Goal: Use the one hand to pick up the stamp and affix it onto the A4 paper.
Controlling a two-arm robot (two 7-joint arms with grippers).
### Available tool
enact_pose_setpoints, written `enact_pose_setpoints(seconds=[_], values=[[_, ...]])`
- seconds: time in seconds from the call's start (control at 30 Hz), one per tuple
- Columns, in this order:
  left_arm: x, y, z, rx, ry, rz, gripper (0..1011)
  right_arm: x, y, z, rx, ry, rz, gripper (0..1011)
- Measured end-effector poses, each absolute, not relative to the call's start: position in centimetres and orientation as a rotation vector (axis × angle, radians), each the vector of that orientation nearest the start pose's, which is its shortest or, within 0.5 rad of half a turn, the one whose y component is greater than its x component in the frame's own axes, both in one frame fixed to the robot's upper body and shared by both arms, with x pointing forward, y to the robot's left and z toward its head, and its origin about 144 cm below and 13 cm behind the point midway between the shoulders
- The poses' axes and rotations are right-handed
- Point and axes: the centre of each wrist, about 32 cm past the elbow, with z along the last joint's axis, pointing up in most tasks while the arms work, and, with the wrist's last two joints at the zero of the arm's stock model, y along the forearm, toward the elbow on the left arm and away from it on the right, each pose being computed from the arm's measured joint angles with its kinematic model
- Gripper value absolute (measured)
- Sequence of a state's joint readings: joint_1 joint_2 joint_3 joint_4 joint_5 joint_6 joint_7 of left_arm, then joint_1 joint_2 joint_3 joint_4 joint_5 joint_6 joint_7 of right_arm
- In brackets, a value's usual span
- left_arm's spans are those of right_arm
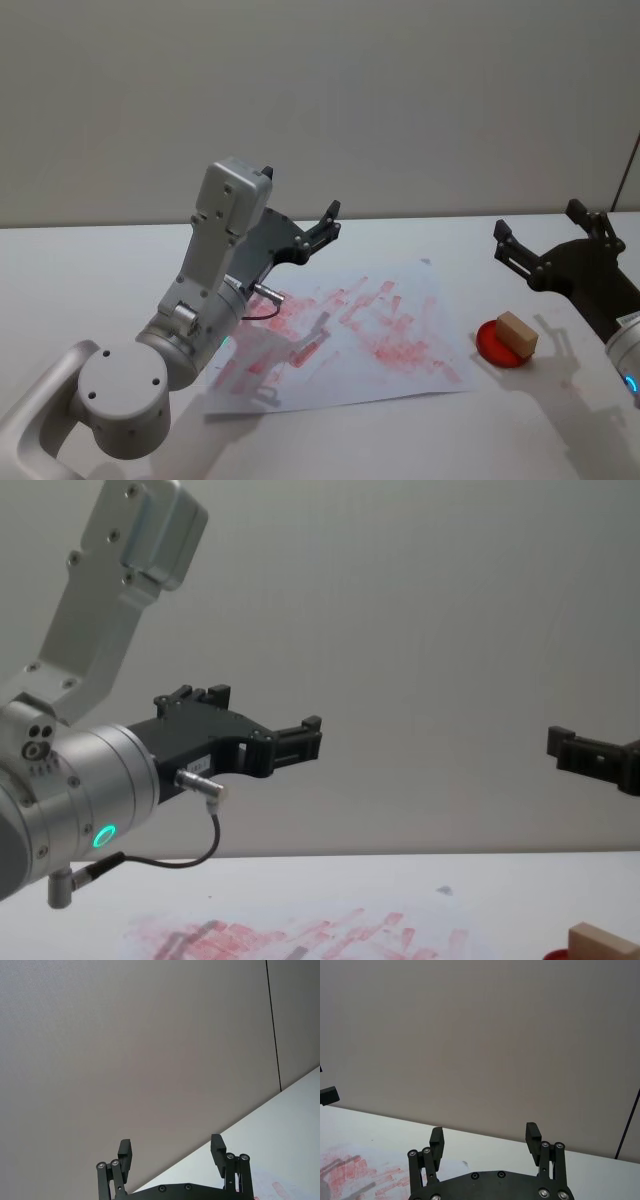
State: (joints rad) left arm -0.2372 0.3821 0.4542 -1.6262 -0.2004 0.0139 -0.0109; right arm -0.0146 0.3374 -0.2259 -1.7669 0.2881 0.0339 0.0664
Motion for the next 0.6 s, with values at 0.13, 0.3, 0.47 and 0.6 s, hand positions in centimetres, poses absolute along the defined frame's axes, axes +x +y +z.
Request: enact_pose_setpoints(seconds=[0.13, 0.3, 0.47, 0.6], values=[[49.2, 19.84, 120.44, 0.061, -0.268, 1.124, 1001, 44.33, -23.71, 118.87, 0.027, -0.074, -1.23, 1001], [49.2, 19.84, 120.44, 0.061, -0.268, 1.124, 1001, 44.33, -23.71, 118.87, 0.027, -0.074, -1.229, 1001], [49.2, 19.84, 120.44, 0.061, -0.268, 1.124, 1001, 44.33, -23.71, 118.87, 0.026, -0.075, -1.229, 1001], [49.2, 19.84, 120.44, 0.061, -0.268, 1.124, 1001, 44.33, -23.71, 118.87, 0.026, -0.075, -1.229, 1001]])
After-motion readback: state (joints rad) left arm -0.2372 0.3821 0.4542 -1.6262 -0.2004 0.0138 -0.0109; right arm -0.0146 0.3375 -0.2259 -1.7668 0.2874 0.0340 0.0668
